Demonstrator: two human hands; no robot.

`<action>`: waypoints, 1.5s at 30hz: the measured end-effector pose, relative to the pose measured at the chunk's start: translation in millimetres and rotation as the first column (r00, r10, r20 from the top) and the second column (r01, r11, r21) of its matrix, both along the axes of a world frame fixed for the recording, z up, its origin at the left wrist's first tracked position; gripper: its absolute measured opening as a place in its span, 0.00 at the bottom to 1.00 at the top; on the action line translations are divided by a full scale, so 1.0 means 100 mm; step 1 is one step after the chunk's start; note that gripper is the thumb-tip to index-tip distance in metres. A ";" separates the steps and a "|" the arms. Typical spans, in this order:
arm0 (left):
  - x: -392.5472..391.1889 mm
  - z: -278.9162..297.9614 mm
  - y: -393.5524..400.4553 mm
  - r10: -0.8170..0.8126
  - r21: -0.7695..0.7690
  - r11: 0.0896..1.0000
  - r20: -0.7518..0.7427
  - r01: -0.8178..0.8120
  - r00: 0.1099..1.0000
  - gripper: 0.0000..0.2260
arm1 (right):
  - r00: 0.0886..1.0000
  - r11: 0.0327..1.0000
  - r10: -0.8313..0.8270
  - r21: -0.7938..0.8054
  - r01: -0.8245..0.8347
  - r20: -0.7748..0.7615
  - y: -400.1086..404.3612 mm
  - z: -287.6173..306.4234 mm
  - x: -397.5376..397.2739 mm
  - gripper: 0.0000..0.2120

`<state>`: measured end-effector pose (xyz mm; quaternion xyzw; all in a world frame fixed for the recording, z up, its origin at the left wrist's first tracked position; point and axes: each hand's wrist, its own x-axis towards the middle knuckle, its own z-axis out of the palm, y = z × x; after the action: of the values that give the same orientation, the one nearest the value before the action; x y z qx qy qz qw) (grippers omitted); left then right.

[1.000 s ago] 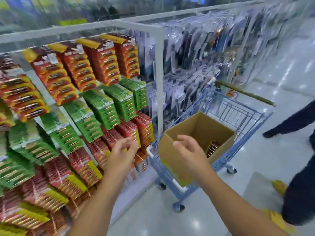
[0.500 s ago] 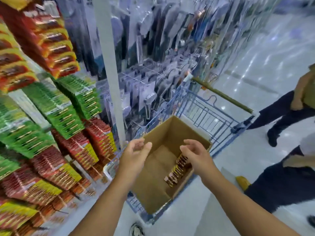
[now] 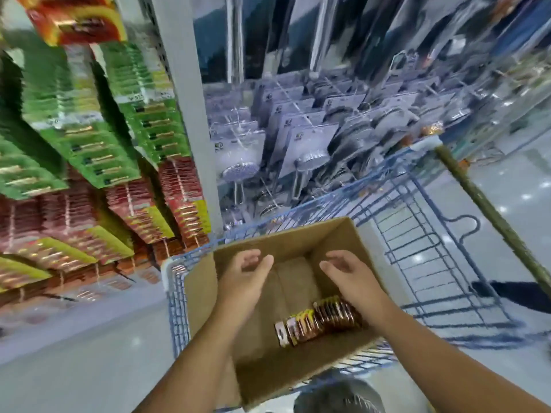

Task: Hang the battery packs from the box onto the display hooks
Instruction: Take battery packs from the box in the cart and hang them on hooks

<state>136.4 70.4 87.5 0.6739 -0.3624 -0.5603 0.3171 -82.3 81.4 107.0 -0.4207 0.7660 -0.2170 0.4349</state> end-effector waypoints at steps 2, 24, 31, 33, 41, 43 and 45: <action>-0.24 -0.22 0.05 0.121 0.047 0.991 0.015 -0.122 0.993 0.12 | 0.986 0.985 0.160 0.069 -0.157 -0.041 -0.21 -0.31 -0.23 0.13; -1.49 -2.36 0.21 0.704 0.758 0.409 0.094 -0.509 0.704 0.14 | 0.130 0.144 0.988 0.841 -0.521 -0.089 -0.73 -2.77 -0.77 0.28; -1.61 -2.52 0.30 0.600 0.806 0.436 0.071 -0.400 0.797 0.11 | 0.194 0.153 0.979 0.836 -0.526 -0.057 -0.72 -2.85 -0.91 0.21; -1.63 -2.55 0.28 0.574 0.815 0.436 0.074 -0.381 0.816 0.12 | 0.257 0.162 0.966 0.833 -0.530 -0.024 -0.76 -2.76 -0.89 0.20; -1.66 -2.75 0.14 0.539 0.838 0.426 0.067 -0.341 0.839 0.14 | 0.846 0.611 0.533 0.694 -0.380 -0.006 -0.83 -2.60 -1.02 0.07; -1.70 -2.85 0.14 0.524 0.857 0.403 0.071 -0.320 0.849 0.14 | 0.926 0.685 0.376 0.660 -0.308 0.041 -0.88 -2.62 -1.00 0.07; -1.78 -2.96 0.14 0.523 0.876 0.380 0.061 -0.297 0.850 0.14 | 0.949 0.709 0.301 0.645 -0.287 0.092 -0.92 -2.60 -0.99 0.07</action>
<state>-41.3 84.3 -208.9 0.7391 0.1847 -0.6390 0.1063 -181.5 -10.3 -153.0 -0.3619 0.7207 0.1387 0.5748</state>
